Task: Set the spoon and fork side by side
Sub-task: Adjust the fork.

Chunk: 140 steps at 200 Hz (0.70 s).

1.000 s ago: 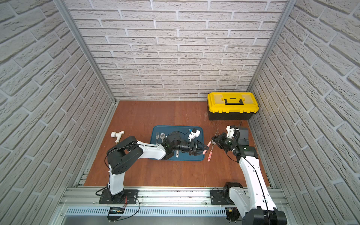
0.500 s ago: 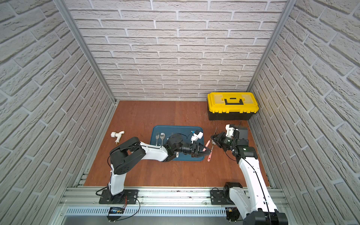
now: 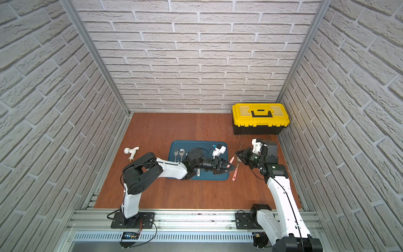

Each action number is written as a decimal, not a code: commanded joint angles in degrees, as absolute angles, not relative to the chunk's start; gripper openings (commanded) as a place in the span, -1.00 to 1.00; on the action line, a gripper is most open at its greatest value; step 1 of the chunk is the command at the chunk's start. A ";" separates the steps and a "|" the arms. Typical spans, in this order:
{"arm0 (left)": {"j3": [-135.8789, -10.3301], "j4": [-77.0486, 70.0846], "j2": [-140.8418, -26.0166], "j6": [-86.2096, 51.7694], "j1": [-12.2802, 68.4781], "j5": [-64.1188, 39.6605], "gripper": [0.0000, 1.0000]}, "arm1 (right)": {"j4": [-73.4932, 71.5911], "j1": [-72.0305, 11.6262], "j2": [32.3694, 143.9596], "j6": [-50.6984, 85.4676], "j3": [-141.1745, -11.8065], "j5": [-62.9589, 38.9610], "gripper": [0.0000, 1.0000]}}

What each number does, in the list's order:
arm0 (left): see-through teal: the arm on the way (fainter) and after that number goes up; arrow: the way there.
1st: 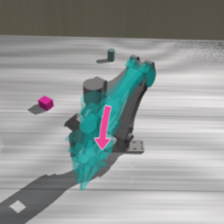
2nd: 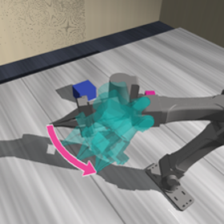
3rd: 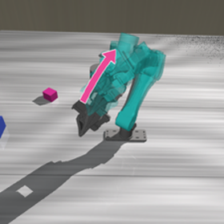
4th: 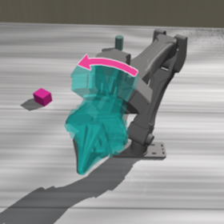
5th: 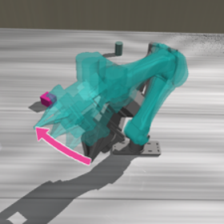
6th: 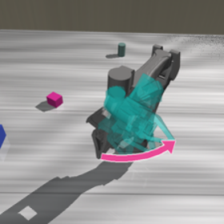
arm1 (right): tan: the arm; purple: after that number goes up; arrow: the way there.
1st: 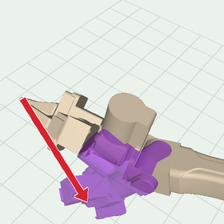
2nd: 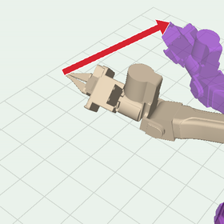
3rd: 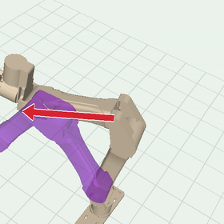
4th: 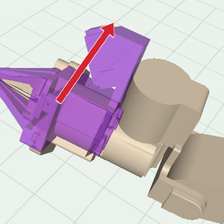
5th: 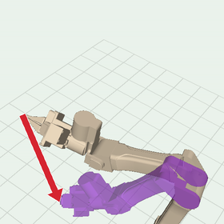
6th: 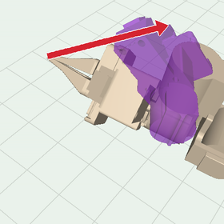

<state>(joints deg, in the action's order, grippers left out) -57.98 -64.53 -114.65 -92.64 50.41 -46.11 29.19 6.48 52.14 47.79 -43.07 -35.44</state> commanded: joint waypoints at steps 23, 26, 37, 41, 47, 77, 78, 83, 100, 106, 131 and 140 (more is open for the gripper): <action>-60.55 -66.41 -114.61 -91.10 49.41 -48.31 -0.36 | 28.09 5.97 50.74 47.08 -41.63 -36.48 -0.95; -60.60 -66.32 -114.61 -91.06 49.54 -48.34 -0.37 | 27.96 5.98 50.72 47.14 -41.50 -36.47 -0.95; -60.81 -66.28 -114.75 -91.07 49.73 -48.60 -0.39 | 27.91 5.97 50.78 47.28 -41.35 -36.42 -0.95; -60.82 -66.31 -114.78 -91.06 49.85 -48.69 -0.41 | 27.82 5.98 50.84 47.33 -41.34 -36.34 -0.95; -60.75 -66.42 -114.70 -91.08 49.99 -48.69 -0.43 | 27.63 5.93 50.72 47.28 -41.31 -36.32 -0.95; -60.48 -66.71 -114.74 -90.99 50.62 -49.04 -0.53 | 26.78 5.95 50.78 47.81 -41.18 -36.03 -0.95; -60.47 -66.71 -114.76 -90.98 50.62 -49.04 -0.53 | 26.79 5.97 50.75 47.81 -41.20 -36.03 -0.95; -60.39 -66.77 -114.74 -90.89 50.63 -49.00 -0.54 | 26.68 6.02 50.73 47.87 -41.20 -36.06 -0.95; -60.21 -66.88 -114.70 -90.90 50.71 -48.70 -0.64 | 26.29 5.99 50.77 48.24 -41.05 -36.28 -0.95; -60.21 -66.75 -114.70 -90.88 50.71 -48.69 -0.65 | 26.49 5.95 50.68 48.17 -41.15 -36.04 -0.95; -60.16 -66.16 -114.66 -90.64 50.71 -48.53 -0.83 | 26.70 5.82 50.47 47.91 -41.20 -36.04 -0.95; -59.89 -65.41 -114.53 -90.24 50.71 -47.99 -0.90 | 26.96 5.85 50.35 47.77 -41.17 -35.92 -0.95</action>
<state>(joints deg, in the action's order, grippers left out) -59.05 -62.70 -114.72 -92.14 50.24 -47.72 28.32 6.26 51.20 47.88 -41.93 -36.27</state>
